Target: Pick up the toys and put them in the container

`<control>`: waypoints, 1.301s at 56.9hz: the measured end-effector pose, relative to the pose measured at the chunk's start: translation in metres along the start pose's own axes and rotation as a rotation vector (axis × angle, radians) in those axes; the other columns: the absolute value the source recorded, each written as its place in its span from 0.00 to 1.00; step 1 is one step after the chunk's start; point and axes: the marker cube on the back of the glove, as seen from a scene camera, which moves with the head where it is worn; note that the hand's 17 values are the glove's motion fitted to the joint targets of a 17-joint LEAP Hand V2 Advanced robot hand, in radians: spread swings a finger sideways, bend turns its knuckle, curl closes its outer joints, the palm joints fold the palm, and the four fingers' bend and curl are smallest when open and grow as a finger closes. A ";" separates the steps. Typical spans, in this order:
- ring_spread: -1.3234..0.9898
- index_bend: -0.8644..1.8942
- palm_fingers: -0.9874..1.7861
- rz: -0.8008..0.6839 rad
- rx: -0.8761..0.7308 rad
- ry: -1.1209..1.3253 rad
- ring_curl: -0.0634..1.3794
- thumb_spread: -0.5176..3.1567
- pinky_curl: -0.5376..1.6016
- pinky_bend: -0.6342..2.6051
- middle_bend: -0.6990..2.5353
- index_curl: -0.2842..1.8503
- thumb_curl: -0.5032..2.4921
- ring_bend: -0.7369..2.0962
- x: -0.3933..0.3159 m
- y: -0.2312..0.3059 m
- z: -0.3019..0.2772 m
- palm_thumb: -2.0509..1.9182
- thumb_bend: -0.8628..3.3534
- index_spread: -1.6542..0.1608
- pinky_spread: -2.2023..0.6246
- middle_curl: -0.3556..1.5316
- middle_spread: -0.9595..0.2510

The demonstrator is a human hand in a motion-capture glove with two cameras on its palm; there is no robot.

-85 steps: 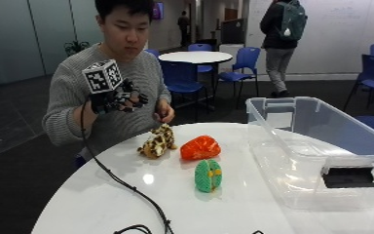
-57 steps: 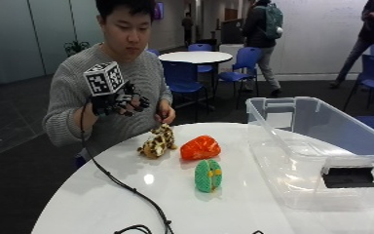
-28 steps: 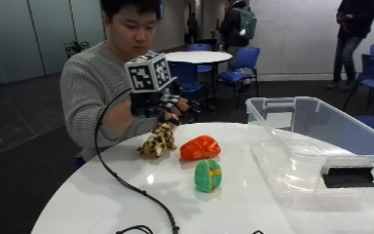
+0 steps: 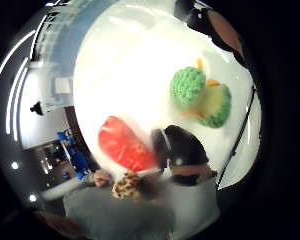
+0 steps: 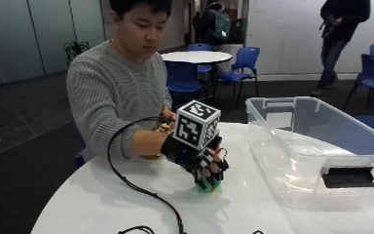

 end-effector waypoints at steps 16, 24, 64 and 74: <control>0.39 0.34 0.68 0.008 0.067 0.024 0.34 0.53 0.43 0.49 0.39 0.20 0.27 0.66 -0.004 -0.011 0.027 0.59 0.21 0.70 0.66 0.43 0.54; 0.40 0.35 0.68 -0.021 0.077 0.020 0.36 0.53 0.45 0.50 0.40 0.19 0.27 0.67 -0.007 -0.010 0.022 0.59 0.21 0.70 0.64 0.44 0.55; 0.40 0.36 0.70 -0.278 0.303 -0.194 0.36 0.53 0.44 0.48 0.38 0.16 0.28 0.66 -0.129 -0.046 -0.244 0.60 0.20 0.70 0.62 0.45 0.55; 0.40 0.36 0.70 -0.320 0.236 -0.084 0.36 0.53 0.44 0.48 0.38 0.15 0.28 0.66 -0.230 -0.104 -0.225 0.60 0.20 0.71 0.62 0.46 0.54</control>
